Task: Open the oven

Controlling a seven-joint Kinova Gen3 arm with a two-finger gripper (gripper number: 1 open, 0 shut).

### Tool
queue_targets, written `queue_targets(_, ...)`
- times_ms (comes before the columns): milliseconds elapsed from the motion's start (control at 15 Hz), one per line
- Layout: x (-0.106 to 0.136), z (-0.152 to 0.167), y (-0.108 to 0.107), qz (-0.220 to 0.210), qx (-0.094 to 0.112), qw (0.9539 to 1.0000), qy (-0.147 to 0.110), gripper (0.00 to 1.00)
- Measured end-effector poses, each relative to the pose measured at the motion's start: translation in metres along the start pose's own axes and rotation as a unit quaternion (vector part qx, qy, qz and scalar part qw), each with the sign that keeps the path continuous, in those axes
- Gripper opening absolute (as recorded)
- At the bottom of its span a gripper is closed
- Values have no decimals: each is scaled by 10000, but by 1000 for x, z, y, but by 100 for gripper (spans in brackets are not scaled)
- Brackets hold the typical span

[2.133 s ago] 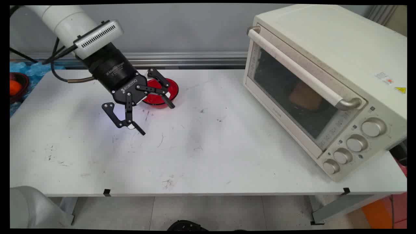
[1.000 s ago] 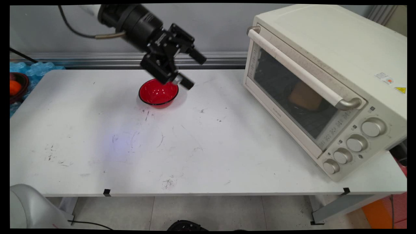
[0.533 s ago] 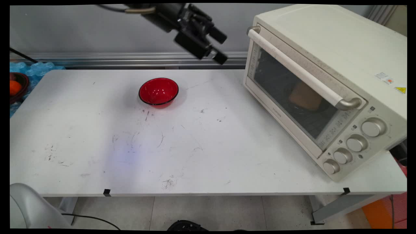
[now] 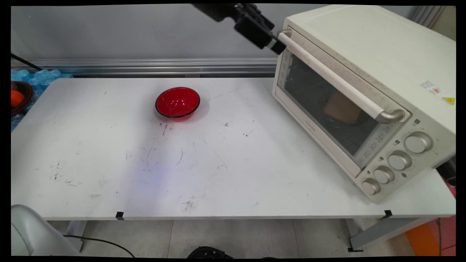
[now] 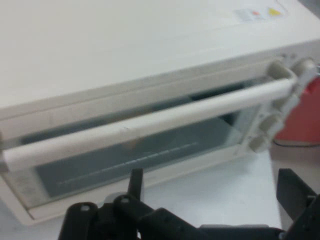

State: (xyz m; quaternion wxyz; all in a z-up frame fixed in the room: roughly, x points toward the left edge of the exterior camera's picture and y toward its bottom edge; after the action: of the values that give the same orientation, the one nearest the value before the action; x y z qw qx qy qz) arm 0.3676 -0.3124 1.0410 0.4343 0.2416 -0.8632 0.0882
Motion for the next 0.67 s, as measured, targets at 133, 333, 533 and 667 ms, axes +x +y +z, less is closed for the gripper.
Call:
queue_targets(133,13,11,1,-99,187,9998,-61,100)
queue_targets(333,28,26,1,-228,407,9988,-148,100)
queue_targets(533,41,40,0,-351,591,9974,-227,100)
queue_targets(667,48,50,-1,-440,698,9962,-284,100)
